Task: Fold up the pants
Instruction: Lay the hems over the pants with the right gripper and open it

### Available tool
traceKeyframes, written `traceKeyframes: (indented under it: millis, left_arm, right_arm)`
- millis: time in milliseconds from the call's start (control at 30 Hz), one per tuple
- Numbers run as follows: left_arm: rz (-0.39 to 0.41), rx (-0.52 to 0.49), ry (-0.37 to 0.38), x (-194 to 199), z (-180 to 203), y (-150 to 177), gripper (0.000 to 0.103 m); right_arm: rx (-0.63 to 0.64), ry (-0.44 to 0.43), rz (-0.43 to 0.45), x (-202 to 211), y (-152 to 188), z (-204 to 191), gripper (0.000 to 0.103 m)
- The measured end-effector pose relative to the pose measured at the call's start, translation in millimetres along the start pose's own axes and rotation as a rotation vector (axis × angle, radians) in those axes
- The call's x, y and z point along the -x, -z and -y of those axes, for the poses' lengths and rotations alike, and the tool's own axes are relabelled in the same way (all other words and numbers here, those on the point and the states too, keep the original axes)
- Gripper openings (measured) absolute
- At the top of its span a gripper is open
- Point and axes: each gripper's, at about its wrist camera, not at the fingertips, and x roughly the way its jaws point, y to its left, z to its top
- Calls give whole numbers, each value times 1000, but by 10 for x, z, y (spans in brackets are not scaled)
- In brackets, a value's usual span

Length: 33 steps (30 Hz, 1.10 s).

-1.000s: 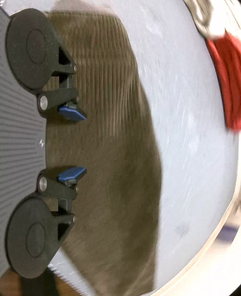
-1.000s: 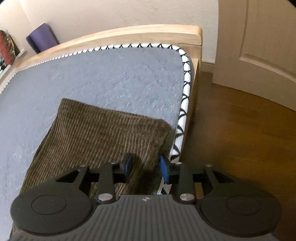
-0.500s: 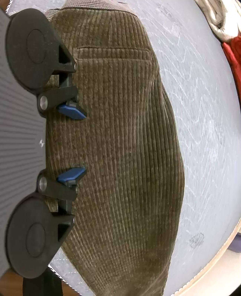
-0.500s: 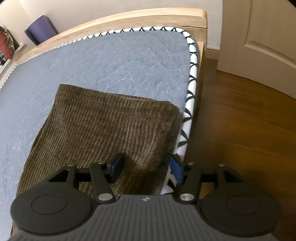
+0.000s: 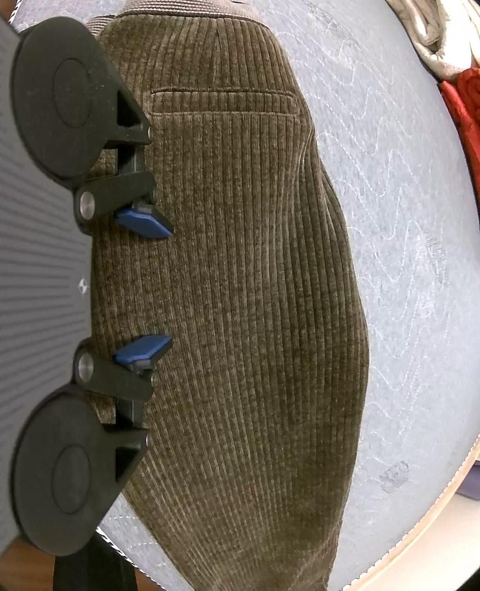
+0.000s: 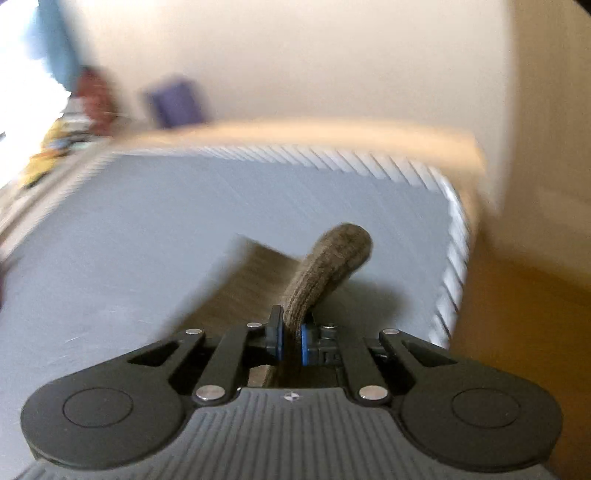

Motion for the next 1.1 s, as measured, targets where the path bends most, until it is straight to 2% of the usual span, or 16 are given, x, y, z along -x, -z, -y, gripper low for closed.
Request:
traceKeyframes:
  millis: [67,133,200,233,300,367,433,467,500,533,600,667,733,933,1100]
  left_arm:
    - [8,3,3,45,-22,21,64]
    - [12,3,4,75,-48,47,64]
    - [10,5,2,89,-69,72,64]
    - [8,8,2,98,-79,88,64]
    - [4,12,7,116,-103,122,65]
    - [0,18,19,137,-137,151,69]
    - [-6,34,41,157,-179,166,74]
    - [-6,48,52,170,-200,171,74]
    - [-4,64,64,184,-223,174,74]
    - [0,82,82,205,-250,173,74]
    - [15,115,113,244,-302,159,74]
    - [35,136,126,283,-344,126,74]
    - [50,144,123,310,-360,87,74]
    - [58,125,107,326,-301,14,73]
    - [59,114,104,295,-273,-14,73]
  right_arm:
    - [250,-123,148,455,111,-531,8]
    - [483,-298,277,972,404,-1032,8]
    - [702,-494,357,1469,863,-1441,9]
    - [805,-585,361,1667,1131,-1604,9]
    - [997,-759,262,1924,1733,-1878,10]
    - [1165,-849,92,1970,2302,-2060,13]
    - [1372,-863,-51,1943,2886,-2160,14]
    - [1464,-864,-87,1955,3095,-2169,17]
    - [1514,-864,-81,1994,3208,-2145,21]
    - [1542,-874,-48,2054,3257,-2106,24]
    - [1526,-936,-43,2178,3179,-2070,24]
    - [1458,-989,-33,2260,3014,-2020,36]
    - [1398,-1001,-22,2282,2884,-1990,45]
    - [1310,-938,-64,2025,2818,-2062,45]
    - [1361,-902,-113,1814,3052,-2114,47]
